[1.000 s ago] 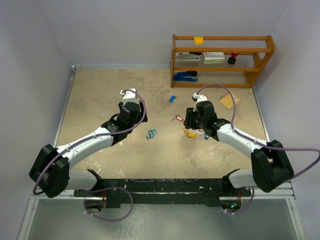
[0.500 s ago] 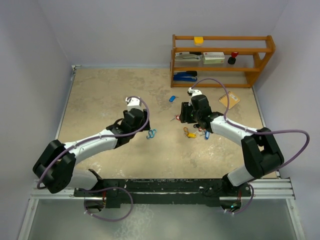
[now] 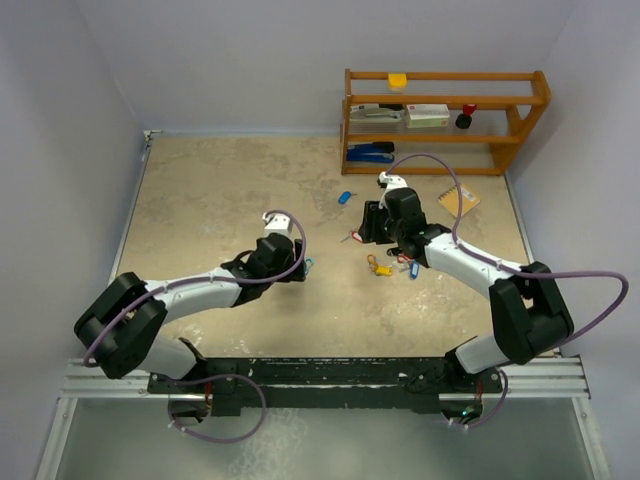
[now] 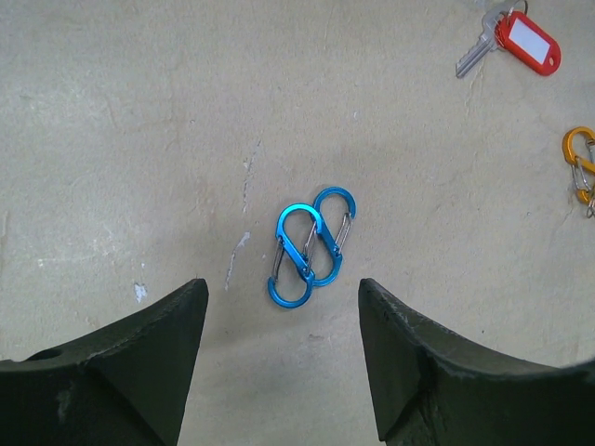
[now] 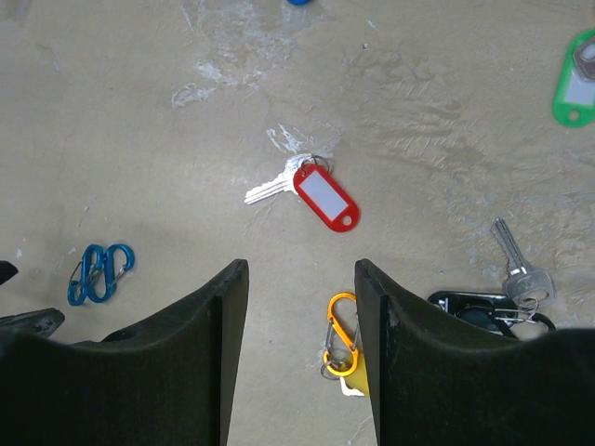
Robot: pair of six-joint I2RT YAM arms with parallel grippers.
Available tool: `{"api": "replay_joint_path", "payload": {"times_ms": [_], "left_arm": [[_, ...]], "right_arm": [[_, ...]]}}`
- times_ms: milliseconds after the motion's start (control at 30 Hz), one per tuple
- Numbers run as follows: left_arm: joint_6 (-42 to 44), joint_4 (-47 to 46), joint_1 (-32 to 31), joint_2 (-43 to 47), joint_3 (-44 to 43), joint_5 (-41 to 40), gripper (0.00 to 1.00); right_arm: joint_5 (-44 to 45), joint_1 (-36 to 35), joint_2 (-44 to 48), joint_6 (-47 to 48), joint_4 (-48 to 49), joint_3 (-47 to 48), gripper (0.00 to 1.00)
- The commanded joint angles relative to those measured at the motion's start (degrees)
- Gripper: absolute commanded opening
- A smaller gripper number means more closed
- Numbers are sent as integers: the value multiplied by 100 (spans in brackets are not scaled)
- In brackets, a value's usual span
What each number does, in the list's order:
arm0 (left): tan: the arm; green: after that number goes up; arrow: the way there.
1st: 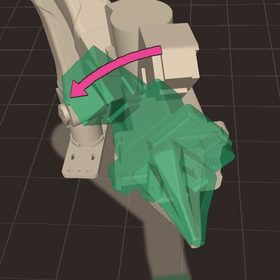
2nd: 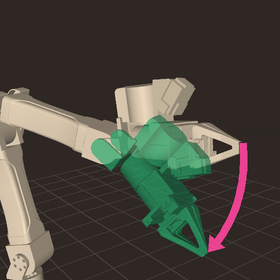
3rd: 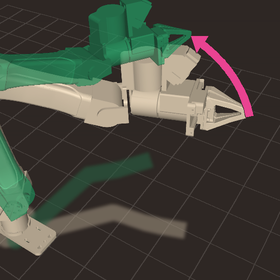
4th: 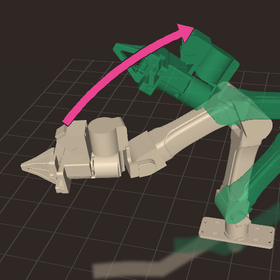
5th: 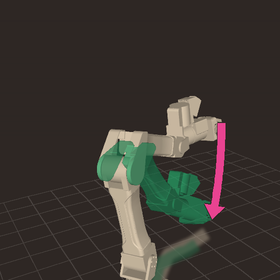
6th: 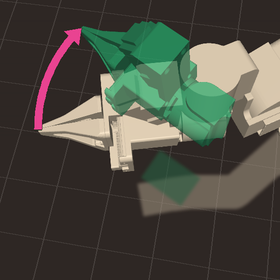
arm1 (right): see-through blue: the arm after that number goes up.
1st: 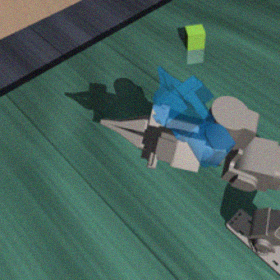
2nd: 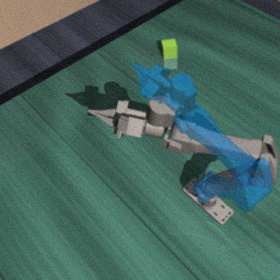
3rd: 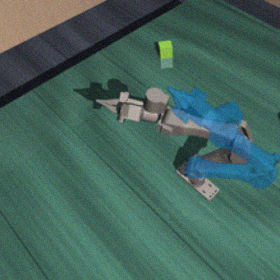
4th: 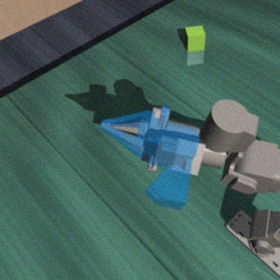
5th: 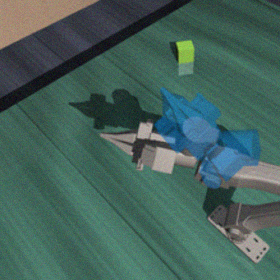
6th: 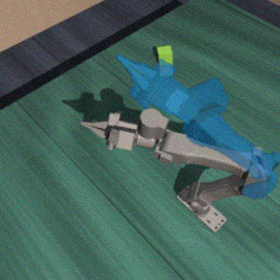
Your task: Put the keys on the keyring
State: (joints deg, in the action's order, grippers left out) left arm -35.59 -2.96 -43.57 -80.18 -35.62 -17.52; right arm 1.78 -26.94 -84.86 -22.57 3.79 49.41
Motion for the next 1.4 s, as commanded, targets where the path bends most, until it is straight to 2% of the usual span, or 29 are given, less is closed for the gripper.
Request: {"api": "replay_joint_path", "payload": {"times_ms": [0, 1367], "left_arm": [[-68, -526, -2, -159, 52, 192, 63], [-65, -1028, -3, -857, 74, 72, 48]], "right_arm": [[-73, 5, 254, -2, 174, -31, 53], [-178, 4, 320, -44, 189, -133, 53]]}}
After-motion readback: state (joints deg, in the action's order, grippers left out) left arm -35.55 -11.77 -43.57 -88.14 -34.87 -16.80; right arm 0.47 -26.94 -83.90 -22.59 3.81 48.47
